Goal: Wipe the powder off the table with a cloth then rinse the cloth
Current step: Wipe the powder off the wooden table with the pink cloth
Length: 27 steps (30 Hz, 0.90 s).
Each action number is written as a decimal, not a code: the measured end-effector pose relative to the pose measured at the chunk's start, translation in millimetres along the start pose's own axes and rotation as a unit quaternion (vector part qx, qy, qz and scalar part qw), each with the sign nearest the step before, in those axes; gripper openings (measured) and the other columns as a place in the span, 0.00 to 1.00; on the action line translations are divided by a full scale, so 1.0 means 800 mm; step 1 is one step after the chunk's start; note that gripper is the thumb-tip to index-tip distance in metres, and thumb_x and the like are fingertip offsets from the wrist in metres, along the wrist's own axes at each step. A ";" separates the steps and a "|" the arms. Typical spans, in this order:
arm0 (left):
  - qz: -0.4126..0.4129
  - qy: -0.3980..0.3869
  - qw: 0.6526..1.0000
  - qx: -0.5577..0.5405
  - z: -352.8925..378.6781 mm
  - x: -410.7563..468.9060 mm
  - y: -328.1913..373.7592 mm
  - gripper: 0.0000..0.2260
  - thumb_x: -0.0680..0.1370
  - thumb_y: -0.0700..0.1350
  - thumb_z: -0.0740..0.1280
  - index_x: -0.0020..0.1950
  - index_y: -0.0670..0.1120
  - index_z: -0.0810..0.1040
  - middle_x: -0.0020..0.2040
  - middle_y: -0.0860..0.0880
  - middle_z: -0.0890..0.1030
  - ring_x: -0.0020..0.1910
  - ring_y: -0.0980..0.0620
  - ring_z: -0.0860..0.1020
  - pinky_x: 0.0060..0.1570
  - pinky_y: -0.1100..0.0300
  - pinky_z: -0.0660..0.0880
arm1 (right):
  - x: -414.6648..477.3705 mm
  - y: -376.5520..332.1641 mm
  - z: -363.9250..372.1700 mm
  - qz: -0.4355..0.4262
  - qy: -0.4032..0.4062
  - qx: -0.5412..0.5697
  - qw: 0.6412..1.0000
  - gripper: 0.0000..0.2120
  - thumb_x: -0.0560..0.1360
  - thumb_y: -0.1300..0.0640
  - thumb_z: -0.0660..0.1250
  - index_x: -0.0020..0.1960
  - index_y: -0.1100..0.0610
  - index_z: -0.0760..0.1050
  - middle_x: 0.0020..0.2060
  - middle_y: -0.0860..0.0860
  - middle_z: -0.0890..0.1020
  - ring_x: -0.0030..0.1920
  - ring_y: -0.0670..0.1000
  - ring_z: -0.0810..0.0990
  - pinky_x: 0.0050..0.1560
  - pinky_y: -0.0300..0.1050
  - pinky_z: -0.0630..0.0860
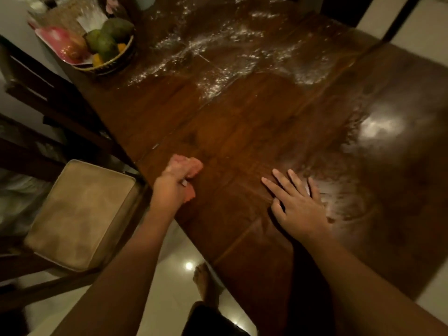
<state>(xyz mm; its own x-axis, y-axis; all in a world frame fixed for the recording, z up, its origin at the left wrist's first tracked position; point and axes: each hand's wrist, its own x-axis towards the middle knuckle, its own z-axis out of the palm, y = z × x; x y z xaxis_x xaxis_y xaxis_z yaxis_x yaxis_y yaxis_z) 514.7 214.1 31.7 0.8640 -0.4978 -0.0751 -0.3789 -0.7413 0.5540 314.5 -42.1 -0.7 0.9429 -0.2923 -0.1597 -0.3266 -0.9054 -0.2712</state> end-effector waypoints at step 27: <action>-0.096 0.055 0.983 0.148 0.127 -0.089 0.140 0.28 0.81 0.38 0.54 0.80 0.49 0.52 0.79 0.41 0.54 0.78 0.34 0.49 0.76 0.40 0.48 | -0.094 0.079 -0.018 0.045 -0.017 -0.029 0.998 0.30 0.79 0.40 0.48 0.80 0.41 0.50 0.81 0.46 0.49 0.81 0.53 0.43 0.76 0.67 0.42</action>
<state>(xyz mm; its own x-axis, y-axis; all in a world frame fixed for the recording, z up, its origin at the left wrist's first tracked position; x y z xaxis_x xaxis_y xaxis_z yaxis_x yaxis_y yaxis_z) 377.4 120.7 15.1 0.9537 -0.2956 -0.0552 -0.2706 -0.9237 0.2712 223.9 -81.6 7.4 0.9068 -0.3631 -0.2140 -0.4045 -0.8924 -0.1998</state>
